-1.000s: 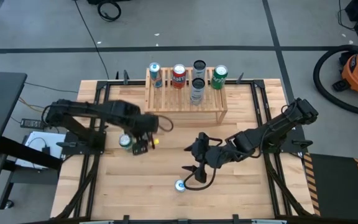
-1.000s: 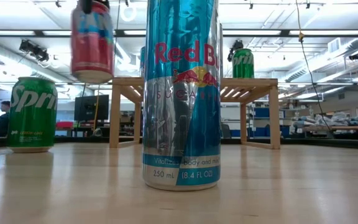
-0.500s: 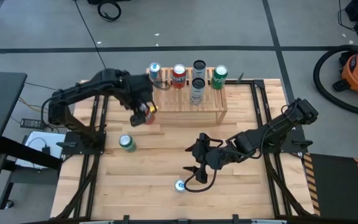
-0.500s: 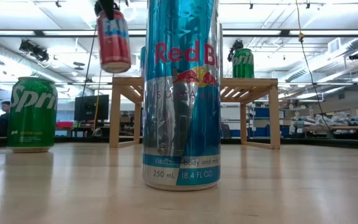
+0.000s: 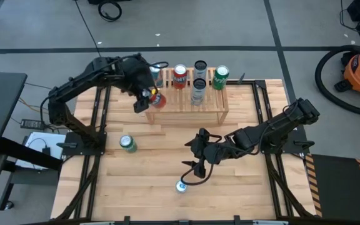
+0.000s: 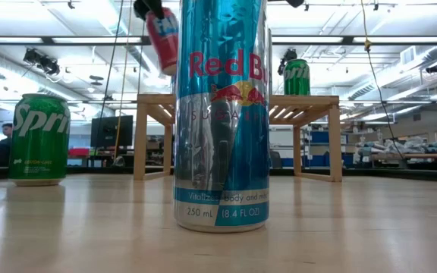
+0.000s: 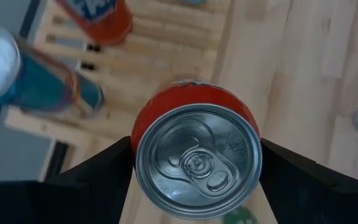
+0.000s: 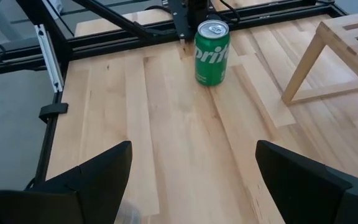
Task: Place canned beverage on shelf
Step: Put the red soda can on the shelf aligned with the other red soda can
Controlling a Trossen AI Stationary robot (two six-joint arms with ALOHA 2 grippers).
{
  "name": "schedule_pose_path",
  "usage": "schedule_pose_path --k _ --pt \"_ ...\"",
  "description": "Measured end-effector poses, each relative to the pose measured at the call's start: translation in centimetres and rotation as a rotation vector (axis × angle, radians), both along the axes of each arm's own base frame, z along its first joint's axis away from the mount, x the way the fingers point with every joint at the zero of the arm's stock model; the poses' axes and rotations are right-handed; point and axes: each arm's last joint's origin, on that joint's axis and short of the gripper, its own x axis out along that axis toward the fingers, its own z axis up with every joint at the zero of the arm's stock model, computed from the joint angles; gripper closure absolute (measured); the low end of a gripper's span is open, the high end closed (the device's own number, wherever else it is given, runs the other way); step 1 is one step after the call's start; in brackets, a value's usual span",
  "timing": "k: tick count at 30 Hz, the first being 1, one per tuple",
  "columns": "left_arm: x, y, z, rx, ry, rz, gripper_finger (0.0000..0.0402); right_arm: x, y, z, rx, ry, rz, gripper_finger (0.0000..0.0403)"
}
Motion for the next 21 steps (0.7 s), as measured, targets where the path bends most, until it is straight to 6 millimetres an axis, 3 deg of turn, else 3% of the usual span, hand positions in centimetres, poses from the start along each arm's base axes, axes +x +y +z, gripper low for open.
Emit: schedule_pose_path --k 12,21 --pt "3.9 1.6 -3.1 0.036 0.115 -0.116 0.0092 0.2 -0.2 0.1 0.017 -0.009 0.020 0.0051" --pt "4.4 2.3 -1.0 0.038 0.118 -0.100 0.0092 0.2 -0.2 0.1 0.017 -0.009 0.020 0.0051"
